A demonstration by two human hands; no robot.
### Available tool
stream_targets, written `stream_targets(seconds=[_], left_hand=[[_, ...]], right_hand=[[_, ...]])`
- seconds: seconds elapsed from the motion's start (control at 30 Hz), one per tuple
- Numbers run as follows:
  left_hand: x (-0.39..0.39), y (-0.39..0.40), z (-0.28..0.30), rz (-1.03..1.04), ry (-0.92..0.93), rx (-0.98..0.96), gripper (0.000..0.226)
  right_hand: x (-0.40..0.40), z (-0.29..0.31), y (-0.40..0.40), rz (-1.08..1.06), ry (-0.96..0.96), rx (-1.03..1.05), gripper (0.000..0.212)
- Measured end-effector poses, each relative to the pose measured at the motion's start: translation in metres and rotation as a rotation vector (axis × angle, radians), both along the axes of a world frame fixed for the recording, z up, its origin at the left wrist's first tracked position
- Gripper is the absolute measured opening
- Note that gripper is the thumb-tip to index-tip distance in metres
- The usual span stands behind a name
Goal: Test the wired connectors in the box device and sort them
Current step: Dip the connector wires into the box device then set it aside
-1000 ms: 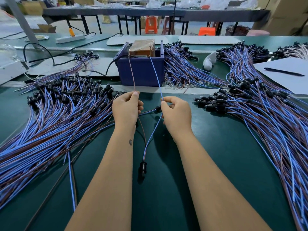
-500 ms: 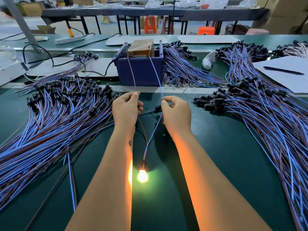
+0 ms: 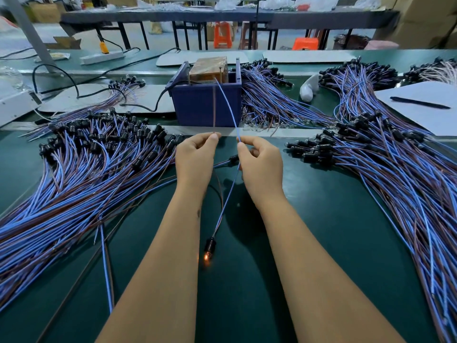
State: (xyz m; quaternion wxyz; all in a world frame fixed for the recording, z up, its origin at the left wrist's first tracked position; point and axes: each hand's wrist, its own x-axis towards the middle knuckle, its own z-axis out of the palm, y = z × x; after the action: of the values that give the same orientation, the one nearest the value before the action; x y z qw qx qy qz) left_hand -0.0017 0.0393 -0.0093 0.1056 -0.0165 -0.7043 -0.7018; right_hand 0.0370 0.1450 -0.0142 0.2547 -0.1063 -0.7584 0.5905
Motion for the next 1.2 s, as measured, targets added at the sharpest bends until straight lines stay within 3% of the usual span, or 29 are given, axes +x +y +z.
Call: stream_targets(seconds=[0.17, 0.33, 0.47, 0.63, 0.8, 1.0, 1.2], left_hand=[[0.007, 0.011, 0.002, -0.203, -0.008, 0.07, 0.016], [0.009, 0.01, 0.004, -0.276, -0.067, 0.181, 0.011], [0.007, 0.005, 0.007, -0.219, -0.115, 0.362, 0.016], [0.007, -0.005, 0.014, -0.261, -0.114, 0.675, 0.013], [0.012, -0.01, 0.018, -0.47, -0.104, 0.749, 0.015], [0.02, -0.009, 0.014, -0.795, -0.099, 0.516, 0.024], [0.032, 0.007, 0.011, -0.897, -0.08, 0.193, 0.021]], right_hand=[[0.003, 0.003, -0.002, 0.101, 0.021, 0.023, 0.015], [0.005, 0.004, -0.002, 0.169, -0.004, -0.041, 0.009], [0.005, 0.007, 0.001, 0.281, -0.08, -0.191, 0.015], [0.01, 0.009, 0.009, 0.436, -0.192, -0.191, 0.027], [0.011, 0.015, 0.014, 0.156, 0.031, -0.179, 0.019], [0.013, 0.023, 0.028, 0.132, 0.163, -0.566, 0.027], [0.012, 0.022, 0.046, -0.013, 0.09, -0.5, 0.027]])
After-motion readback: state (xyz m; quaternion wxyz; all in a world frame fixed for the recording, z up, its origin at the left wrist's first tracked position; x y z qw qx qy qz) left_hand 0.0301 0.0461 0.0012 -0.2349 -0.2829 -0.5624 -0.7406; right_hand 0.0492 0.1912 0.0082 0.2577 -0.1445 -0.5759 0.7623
